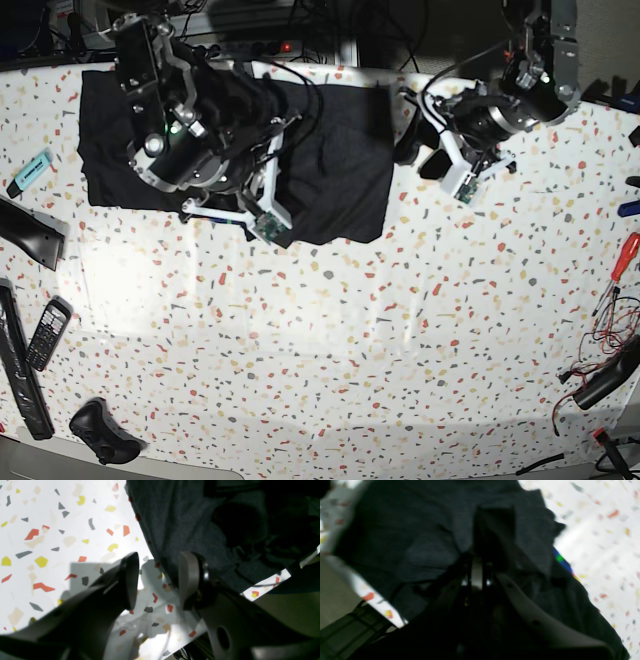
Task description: Fold the T-shirt properly
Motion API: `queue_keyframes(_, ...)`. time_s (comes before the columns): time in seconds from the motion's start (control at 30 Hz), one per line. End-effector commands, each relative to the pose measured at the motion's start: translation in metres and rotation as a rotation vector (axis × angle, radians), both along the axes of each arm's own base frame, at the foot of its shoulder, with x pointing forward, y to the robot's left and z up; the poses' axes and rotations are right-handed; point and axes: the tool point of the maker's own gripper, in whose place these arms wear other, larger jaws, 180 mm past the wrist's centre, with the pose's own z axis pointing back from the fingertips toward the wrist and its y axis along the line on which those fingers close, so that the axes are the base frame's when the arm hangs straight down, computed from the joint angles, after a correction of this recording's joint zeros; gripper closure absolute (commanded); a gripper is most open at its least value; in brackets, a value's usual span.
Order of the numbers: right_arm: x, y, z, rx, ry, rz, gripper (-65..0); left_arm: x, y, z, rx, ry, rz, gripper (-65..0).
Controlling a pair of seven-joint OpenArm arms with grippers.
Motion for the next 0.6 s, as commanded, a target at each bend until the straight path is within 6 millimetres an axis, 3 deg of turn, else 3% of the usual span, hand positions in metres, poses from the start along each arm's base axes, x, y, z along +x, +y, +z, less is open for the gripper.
queue_keyframes(0.0, 0.011, 0.002, 0.013, 0.017, -0.056, -0.008, 0.0, 0.007, -0.002, 0.012, -0.026, -0.045, 0.002, -24.5)
queue_keyframes(0.27, 0.025, -0.013, 0.04, 0.032, -0.148, -0.081, 0.0, 0.007, -0.002, 0.012, -0.022, -0.045, 0.002, -24.5)
queue_keyframes(0.57, 0.035, -0.085, 0.05, 0.024, -0.175, -0.318, 0.0, 0.007, -0.002, 0.012, -0.023, -0.045, 0.002, -24.5)
